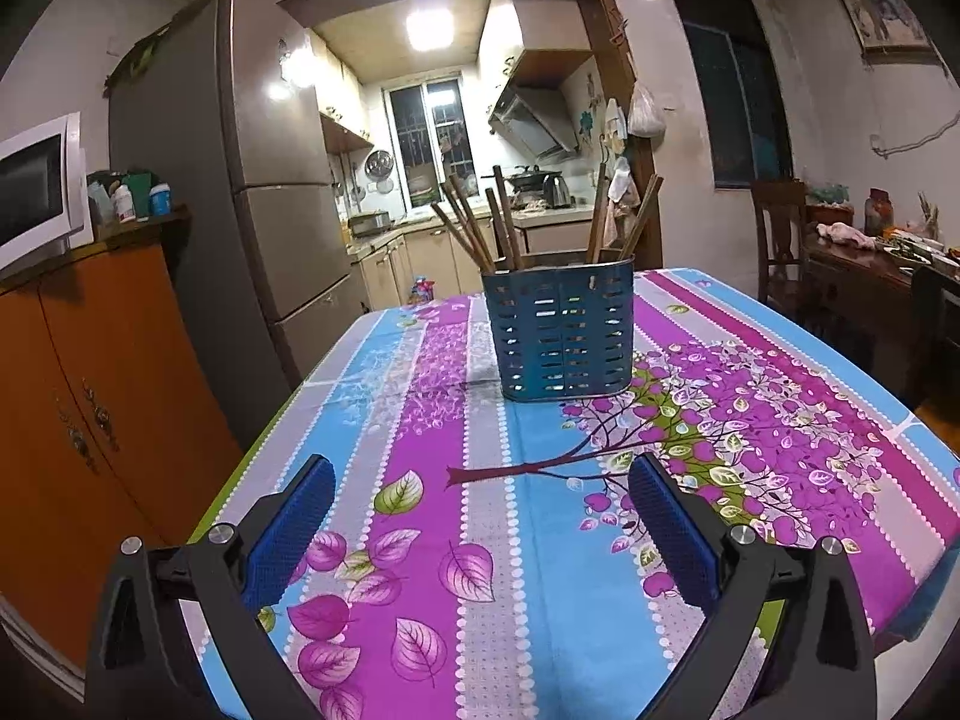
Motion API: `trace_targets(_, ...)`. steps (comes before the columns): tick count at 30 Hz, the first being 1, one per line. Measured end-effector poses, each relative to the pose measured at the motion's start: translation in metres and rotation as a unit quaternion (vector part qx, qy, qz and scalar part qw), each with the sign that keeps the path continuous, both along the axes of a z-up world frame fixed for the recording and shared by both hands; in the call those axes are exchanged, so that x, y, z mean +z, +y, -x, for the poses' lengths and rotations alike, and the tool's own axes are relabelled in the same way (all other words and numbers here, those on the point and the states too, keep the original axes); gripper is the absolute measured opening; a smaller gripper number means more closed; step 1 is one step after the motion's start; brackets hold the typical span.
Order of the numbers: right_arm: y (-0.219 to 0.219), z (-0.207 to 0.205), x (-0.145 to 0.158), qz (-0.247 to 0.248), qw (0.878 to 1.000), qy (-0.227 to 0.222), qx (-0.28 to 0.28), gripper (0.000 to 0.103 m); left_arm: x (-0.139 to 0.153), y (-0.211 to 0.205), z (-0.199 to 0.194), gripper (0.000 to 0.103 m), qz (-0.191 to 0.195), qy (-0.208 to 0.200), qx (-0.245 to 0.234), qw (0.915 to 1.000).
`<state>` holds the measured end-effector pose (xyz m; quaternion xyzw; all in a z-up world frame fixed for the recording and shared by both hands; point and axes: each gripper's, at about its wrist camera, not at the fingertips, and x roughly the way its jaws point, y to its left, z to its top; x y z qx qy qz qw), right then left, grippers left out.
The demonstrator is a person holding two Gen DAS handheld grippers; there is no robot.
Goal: Organize utensils
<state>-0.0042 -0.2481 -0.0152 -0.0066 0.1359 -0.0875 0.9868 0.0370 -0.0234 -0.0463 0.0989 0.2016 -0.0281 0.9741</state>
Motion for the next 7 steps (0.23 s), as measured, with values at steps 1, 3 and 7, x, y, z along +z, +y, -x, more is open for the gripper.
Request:
trace_targets(1,-0.0007,0.0003,0.0001,-0.001,1.000,0.000,0.000,0.098,-0.0009,-0.0003,-0.0016,0.098,-0.001,0.008,0.003,1.0000)
trace_targets(3,-0.0016,0.0001,0.0001,-0.003,1.000,0.001,0.000,0.098,-0.0019,-0.0008,-0.0026,0.099,0.004,0.019,-0.010,0.9998)
trace_targets(7,-0.0028,-0.0007,0.0001,-0.002,1.000,0.003,0.000,0.098,-0.0035,-0.0017,-0.0027,0.099,0.013,0.026,-0.014,0.9995)
